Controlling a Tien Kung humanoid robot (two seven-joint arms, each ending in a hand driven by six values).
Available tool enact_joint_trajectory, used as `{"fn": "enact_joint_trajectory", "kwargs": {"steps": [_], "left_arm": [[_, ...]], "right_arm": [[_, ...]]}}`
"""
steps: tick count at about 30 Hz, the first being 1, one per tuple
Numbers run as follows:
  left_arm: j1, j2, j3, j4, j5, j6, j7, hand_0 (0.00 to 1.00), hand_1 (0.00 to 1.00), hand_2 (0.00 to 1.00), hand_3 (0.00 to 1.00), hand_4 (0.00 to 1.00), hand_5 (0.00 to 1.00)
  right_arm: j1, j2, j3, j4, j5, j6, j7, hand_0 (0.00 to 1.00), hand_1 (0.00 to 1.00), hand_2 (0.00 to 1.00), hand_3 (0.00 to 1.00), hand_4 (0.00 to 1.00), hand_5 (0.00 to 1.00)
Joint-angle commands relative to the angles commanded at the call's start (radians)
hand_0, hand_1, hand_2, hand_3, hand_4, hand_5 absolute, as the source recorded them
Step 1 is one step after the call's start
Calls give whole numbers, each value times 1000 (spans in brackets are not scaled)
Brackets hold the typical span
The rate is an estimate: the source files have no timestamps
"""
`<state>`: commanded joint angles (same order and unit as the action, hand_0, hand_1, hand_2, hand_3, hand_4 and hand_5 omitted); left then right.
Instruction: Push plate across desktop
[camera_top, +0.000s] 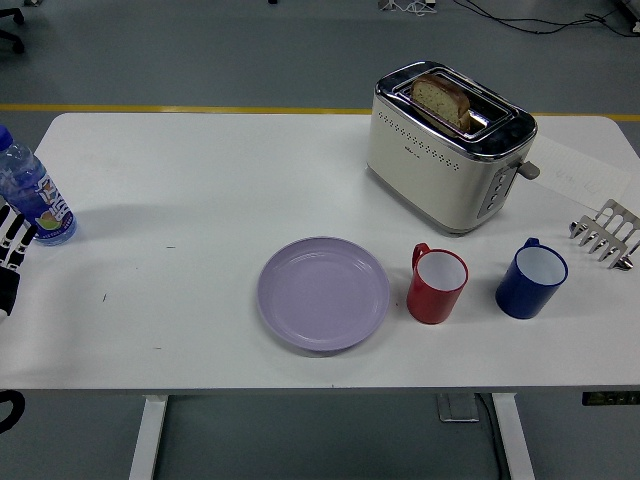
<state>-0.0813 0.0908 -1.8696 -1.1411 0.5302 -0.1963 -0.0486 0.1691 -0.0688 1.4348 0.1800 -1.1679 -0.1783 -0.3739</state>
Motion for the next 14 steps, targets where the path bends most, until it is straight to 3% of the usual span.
{"fn": "enact_joint_trajectory", "kwargs": {"steps": [14], "left_arm": [[-4,-3,1,-1,0,-1,1,652,695,685,689,521,998]], "right_arm": [[6,-1,4,0,0,-1,3,517,487,597,544,217,246]]}}
